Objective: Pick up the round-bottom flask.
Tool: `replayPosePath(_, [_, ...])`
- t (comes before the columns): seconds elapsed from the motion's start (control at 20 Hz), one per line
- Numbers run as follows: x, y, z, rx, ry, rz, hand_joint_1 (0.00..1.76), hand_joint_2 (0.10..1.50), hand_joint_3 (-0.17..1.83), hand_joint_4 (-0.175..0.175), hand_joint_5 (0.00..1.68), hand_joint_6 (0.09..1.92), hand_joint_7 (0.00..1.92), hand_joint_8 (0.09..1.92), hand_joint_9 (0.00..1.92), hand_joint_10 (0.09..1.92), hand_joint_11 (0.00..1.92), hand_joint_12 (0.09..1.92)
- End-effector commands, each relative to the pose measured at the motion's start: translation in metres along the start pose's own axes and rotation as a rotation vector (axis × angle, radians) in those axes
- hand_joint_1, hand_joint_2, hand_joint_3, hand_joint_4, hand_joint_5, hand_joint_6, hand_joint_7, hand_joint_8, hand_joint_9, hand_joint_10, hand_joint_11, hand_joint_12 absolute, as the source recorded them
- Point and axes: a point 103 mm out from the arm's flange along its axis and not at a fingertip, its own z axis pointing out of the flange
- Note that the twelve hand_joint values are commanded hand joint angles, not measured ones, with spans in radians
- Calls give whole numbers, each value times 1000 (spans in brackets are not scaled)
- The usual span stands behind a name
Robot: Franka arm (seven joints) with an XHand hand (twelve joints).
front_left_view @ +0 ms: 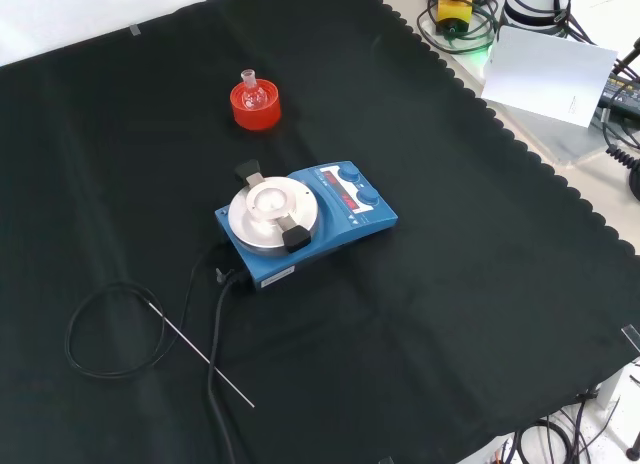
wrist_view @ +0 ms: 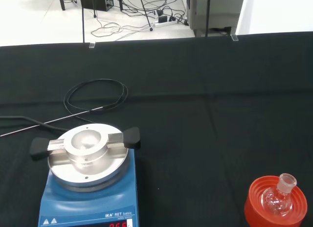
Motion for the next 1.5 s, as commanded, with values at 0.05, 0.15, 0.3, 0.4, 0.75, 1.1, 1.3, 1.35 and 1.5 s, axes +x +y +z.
replayPosePath(0.05, [-5, 1, 0, -7, -6, 6, 34, 1176, 538, -17, 302, 357, 89, 583, 198, 665, 1, 1288])
replayPosePath(0.15, [-12, 2, 0, -3, -5, 14, 8, 1252, 403, -16, 341, 260, 88, 574, 192, 665, 0, 1292])
replayPosePath(0.3, [-16, 4, 1, 0, -7, 24, 0, 1281, 350, -16, 359, 221, 89, 570, 191, 665, 0, 1293])
replayPosePath(0.4, [-18, 6, 3, 1, -10, 28, 0, 1285, 344, -17, 363, 216, 90, 570, 191, 665, 0, 1294])
replayPosePath(0.75, [-62, 9, 30, 20, -3, 78, 0, 1304, 297, -17, 389, 171, 102, 567, 198, 664, 0, 1296])
replayPosePath(1.1, [-97, 40, 69, 42, 40, 108, 34, 1310, 269, -20, 418, 153, 115, 570, 206, 665, 0, 1292])
replayPosePath(1.3, [-121, 68, 93, 54, 84, 110, 62, 1312, 256, -24, 434, 148, 117, 571, 207, 666, 0, 1292])
replayPosePath(1.35, [-126, 75, 99, 59, 87, 111, 67, 1313, 255, -24, 437, 148, 118, 571, 208, 666, 0, 1292])
replayPosePath(1.5, [-136, 95, 119, 81, 99, 117, 74, 1315, 252, -25, 442, 147, 119, 571, 208, 666, 0, 1292])
